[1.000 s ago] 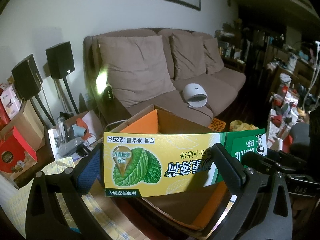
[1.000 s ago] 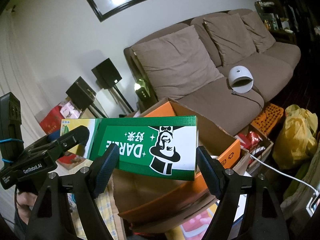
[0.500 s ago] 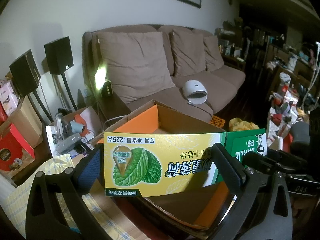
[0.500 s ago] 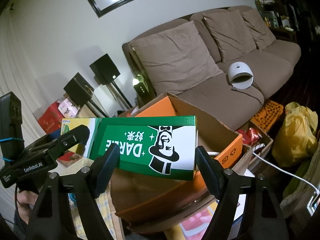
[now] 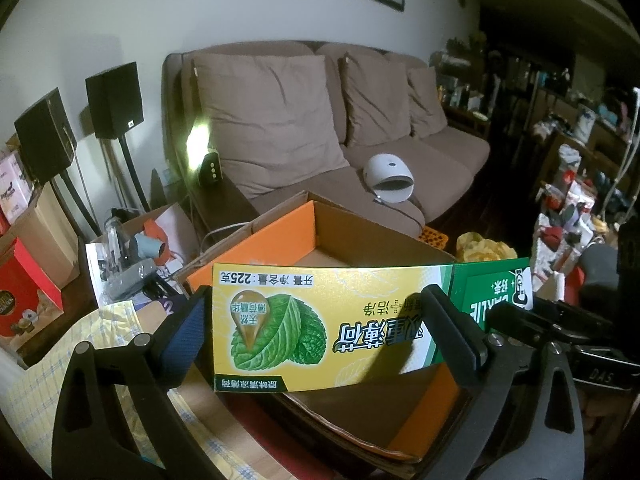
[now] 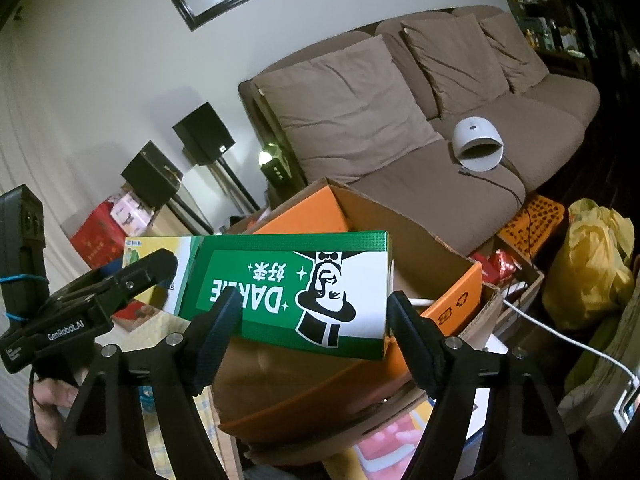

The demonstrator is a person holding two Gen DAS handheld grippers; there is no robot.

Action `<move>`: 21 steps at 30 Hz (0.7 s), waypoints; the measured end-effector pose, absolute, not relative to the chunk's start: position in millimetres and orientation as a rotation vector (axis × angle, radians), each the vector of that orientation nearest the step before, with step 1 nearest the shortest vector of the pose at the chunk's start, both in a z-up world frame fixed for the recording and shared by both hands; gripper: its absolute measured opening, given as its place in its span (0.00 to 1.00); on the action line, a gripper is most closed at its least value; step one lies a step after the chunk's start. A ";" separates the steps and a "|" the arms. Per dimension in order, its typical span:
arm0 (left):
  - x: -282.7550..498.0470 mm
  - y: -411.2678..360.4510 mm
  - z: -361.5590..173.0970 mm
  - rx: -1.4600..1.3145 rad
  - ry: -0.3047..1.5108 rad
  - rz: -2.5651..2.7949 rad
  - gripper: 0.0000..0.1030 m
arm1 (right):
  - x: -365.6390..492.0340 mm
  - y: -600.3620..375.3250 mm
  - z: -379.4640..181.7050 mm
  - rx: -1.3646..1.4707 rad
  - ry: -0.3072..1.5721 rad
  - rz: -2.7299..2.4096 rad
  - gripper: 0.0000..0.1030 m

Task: Organize objects
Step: 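Lower the DARLIE box with both grippers into the orange box beside the duster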

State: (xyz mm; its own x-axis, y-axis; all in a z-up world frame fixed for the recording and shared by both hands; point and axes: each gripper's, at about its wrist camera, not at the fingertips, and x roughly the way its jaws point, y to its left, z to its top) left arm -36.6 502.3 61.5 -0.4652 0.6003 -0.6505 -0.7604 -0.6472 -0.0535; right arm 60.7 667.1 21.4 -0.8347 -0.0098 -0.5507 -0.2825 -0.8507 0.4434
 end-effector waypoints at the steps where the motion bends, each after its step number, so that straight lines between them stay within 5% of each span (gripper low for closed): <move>1: -36.3 503.0 61.8 -0.824 0.310 2.141 0.97 | 60.5 667.2 20.9 -0.835 0.789 2.763 0.74; 21: -41.5 508.1 51.2 -0.846 0.309 2.127 0.93 | 57.0 672.5 13.1 -0.874 0.816 2.729 0.73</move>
